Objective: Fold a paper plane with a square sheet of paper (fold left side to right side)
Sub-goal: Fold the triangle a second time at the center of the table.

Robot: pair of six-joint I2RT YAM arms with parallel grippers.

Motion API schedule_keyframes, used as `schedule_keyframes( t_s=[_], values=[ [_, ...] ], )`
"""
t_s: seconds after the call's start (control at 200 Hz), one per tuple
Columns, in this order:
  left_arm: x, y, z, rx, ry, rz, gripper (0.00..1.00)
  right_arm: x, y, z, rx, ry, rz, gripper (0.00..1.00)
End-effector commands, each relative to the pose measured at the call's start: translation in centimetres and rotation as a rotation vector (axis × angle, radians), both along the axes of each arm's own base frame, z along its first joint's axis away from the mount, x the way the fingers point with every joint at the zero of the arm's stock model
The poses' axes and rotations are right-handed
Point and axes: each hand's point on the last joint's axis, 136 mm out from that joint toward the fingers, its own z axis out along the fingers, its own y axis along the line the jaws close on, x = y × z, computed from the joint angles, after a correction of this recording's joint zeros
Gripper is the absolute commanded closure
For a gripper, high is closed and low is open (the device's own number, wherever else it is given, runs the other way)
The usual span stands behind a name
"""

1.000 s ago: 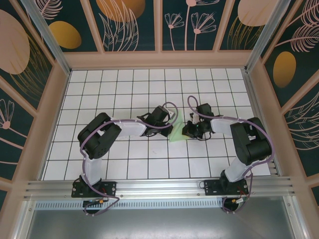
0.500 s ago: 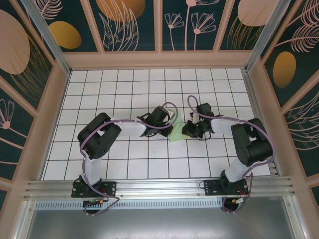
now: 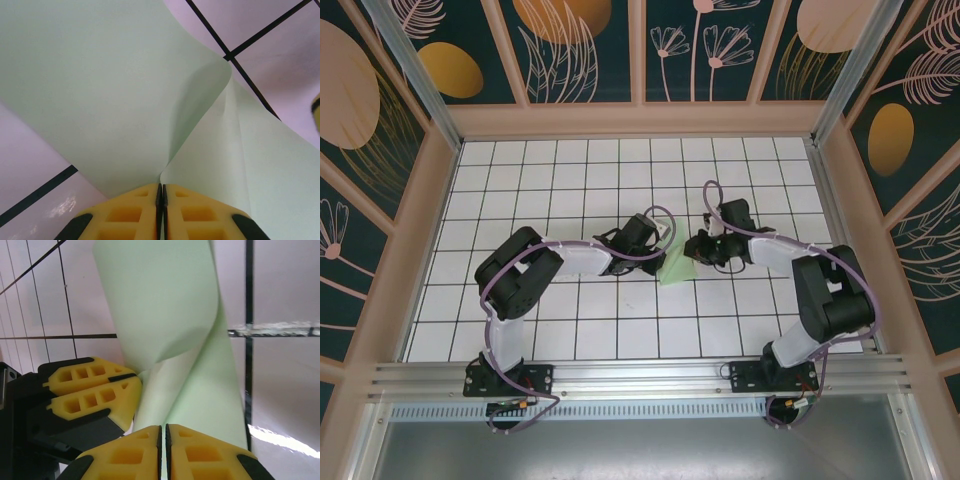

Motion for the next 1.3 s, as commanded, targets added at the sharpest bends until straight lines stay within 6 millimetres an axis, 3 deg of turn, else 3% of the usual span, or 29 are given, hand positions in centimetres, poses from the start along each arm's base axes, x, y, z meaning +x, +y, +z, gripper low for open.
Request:
schedule_keyframes(
  t_s=[0.0, 0.591, 1.296],
  values=[
    [-1.3, 1.9, -2.1, 0.068, 0.065, 0.018, 0.88, 1.2, 1.4, 0.9, 0.055, -0.02, 0.011, 0.85],
    [-1.3, 2.1, -2.4, 0.076, 0.064, 0.024, 0.9, 1.6, 3.3, -0.3, 0.066, 0.004, 0.051, 0.85],
    [-1.2, 3.1, -2.2, 0.098, 0.042, 0.052, 0.93, 1.8, 3.1, -2.8, 0.018, 0.033, 0.055, 0.85]
  ],
)
